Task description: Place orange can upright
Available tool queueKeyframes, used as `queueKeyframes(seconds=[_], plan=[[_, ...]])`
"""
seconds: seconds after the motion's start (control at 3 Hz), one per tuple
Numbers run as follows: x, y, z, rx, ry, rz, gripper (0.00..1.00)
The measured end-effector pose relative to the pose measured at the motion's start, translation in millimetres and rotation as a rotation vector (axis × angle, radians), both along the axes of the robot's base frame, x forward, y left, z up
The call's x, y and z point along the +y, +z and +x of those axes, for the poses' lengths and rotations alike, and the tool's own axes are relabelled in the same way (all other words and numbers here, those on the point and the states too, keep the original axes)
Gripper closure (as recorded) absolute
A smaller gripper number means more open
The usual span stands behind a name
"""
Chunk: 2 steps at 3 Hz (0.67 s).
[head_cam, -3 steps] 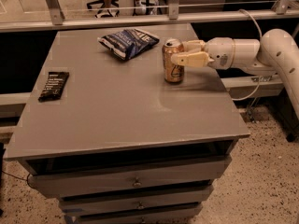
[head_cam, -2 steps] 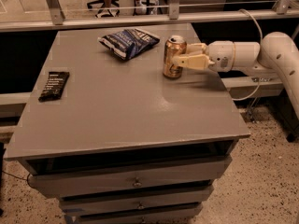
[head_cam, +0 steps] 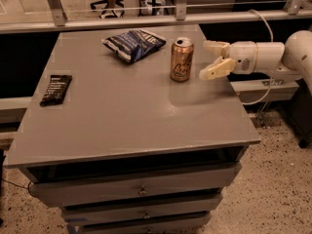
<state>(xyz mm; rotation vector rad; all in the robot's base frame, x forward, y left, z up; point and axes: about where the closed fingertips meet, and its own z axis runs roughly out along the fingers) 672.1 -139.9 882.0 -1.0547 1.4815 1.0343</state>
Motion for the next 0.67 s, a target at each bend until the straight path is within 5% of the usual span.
queueKeyframes(seconds=[0.33,0.67], plan=[[-33.2,15.6,-1.0,-0.046,-0.038,-0.059,0.0],[-36.4,19.2,0.2,-0.055,-0.044,-0.062,0.0]])
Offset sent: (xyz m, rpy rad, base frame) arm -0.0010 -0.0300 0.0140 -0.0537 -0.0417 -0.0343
